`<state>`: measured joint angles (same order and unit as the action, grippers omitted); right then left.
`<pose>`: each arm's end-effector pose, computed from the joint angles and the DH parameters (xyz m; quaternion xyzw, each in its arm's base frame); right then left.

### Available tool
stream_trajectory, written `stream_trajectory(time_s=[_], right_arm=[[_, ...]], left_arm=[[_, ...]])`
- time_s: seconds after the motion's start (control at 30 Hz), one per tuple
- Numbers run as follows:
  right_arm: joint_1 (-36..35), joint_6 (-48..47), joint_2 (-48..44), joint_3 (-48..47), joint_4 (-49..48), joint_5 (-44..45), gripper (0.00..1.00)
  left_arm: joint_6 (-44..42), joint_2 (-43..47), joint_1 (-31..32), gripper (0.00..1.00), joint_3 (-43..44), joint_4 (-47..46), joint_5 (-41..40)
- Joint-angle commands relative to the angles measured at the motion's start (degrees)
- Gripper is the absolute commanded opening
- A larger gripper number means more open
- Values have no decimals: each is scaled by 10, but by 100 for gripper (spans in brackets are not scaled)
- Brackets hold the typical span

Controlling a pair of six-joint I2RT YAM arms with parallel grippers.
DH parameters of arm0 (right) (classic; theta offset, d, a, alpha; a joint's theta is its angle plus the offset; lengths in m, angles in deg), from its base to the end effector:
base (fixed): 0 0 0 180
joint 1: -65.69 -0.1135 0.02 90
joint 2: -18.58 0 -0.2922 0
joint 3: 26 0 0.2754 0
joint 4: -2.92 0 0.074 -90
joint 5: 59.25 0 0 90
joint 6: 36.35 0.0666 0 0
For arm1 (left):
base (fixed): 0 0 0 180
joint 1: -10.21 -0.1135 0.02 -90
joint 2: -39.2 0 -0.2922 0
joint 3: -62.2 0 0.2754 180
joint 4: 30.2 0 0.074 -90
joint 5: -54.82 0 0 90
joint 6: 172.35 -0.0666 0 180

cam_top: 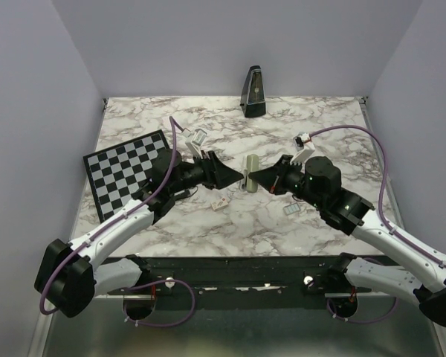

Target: Unload the staples from the stapler

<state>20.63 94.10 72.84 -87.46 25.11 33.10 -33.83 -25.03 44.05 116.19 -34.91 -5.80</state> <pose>0.1844 0.1809 0.3488 -0.0194 0.7930 0.4013 0.4580 0.2272 -0.1916 0.3150 0.0776 0.7321 -0.5694 0.3657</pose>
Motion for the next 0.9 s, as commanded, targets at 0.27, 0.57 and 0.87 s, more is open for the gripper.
stream_trajectory(time_s=[0.27, 0.57, 0.87], right_arm=[[-5, 14, -6, 9, -39, -8, 1], [-4, 16, 1, 20, -44, -18, 1], [-5, 15, 19, 19, -52, -34, 1]], left_arm=[[-44, -29, 20, 56, -7, -6, -6], [-59, -42, 20, 47, 0, -1, -22], [-51, -73, 20, 48, 5, -24, 2]])
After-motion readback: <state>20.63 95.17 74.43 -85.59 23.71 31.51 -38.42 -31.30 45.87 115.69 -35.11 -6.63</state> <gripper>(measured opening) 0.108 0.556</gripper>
